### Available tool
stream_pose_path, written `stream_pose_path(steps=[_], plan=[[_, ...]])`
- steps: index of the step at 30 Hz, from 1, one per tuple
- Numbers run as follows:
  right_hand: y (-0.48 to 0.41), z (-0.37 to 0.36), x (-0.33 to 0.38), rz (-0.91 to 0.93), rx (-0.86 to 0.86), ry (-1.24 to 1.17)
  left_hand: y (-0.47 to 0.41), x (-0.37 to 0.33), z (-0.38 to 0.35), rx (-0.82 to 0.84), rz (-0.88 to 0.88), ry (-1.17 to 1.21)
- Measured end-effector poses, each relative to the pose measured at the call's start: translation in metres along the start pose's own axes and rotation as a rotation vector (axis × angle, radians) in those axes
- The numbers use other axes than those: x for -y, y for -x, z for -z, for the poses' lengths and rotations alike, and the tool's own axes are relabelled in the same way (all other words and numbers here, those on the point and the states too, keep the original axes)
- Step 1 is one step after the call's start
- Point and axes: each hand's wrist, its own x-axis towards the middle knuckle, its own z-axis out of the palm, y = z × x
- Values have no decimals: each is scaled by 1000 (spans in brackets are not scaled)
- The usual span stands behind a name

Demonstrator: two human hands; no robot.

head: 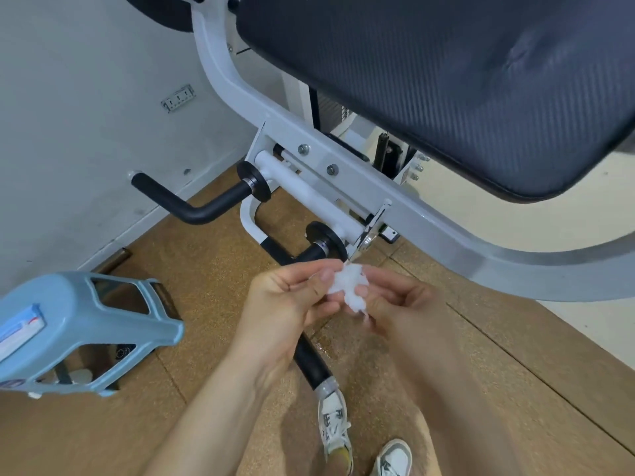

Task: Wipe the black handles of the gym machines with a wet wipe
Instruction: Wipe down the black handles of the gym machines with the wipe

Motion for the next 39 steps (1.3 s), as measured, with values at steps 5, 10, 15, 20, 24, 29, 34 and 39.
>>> stream_pose_path(steps=[5, 10, 15, 20, 24, 29, 34, 39], plan=[[44, 20, 21, 61, -111, -67, 57, -9, -9, -75, -163, -83], [104, 61, 51, 21, -176, -379, 122, -24, -25, 91, -144, -87], [174, 109, 69, 178, -315, -167, 157, -29, -40, 439, -252, -582], [238, 132, 74, 356, -548, -44, 169, -14, -63, 537, -217, -586], [281, 143, 70, 390, -657, -222, 169, 15, -80, 595, 23, -463], [338, 146, 45, 263, -812, -437, 208, 48, -98, 753, 179, -481], [398, 160, 21, 215, -936, -479, 256, 66, -138, 936, -476, -1010], [463, 184, 3, 237, -1097, -418, 322, 113, -198, 1551, 27, -766]])
